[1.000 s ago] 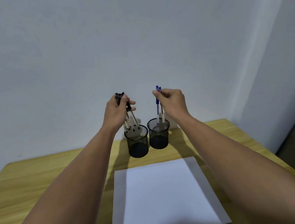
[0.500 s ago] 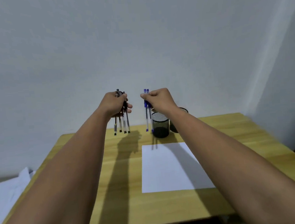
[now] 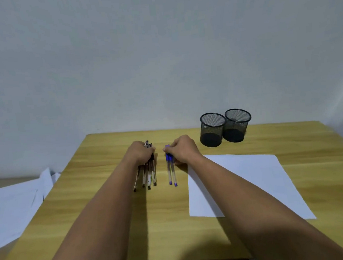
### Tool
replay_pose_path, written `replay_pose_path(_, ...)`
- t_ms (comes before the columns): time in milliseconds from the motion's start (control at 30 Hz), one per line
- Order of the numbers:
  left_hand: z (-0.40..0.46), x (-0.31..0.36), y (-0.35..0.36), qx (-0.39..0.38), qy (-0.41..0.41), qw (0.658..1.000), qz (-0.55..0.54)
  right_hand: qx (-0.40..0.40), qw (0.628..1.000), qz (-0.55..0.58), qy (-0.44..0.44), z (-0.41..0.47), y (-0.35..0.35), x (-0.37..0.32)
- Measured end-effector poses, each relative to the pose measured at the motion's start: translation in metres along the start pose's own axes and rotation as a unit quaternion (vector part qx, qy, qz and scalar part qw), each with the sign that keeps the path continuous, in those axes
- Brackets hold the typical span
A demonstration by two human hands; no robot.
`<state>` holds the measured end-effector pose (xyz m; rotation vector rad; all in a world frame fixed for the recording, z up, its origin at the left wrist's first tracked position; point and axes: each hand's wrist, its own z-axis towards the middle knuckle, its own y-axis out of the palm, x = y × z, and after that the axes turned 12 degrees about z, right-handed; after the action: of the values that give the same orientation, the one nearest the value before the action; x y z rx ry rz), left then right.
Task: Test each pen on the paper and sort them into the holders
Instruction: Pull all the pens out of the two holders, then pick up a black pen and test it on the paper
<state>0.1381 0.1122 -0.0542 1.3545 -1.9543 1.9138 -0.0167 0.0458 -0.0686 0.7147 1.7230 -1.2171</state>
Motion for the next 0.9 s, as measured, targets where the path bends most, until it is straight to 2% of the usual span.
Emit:
replay_pose_path(167, 0.006, -0.011, -0.003, 0.049, 0.000, 0.996, 0.080, -0.004, 0.992, -0.120, -0.032, 0.003, 0.007, -0.006)
replay_pose_path(300, 0.004, -0.017, -0.008, 0.072, -0.014, 0.993, 0.095, -0.008, 0.987, -0.152, -0.056, 0.001, 0.012, -0.015)
replay_pose_path(500, -0.002, -0.028, -0.011, 0.064, -0.004, 0.992, 0.111, -0.027, 0.981, -0.177, -0.069, -0.008, 0.026, -0.023)
replay_pose_path(733, -0.006, -0.038, -0.013, 0.055, -0.003, 0.994, 0.097, -0.045, 0.956, -0.283, -0.066, -0.024, 0.034, -0.031)
replay_pose_path(900, -0.007, -0.043, -0.013, 0.057, 0.007, 0.994, 0.094, -0.042, 0.956, -0.285, -0.049, -0.030, 0.041, -0.032)
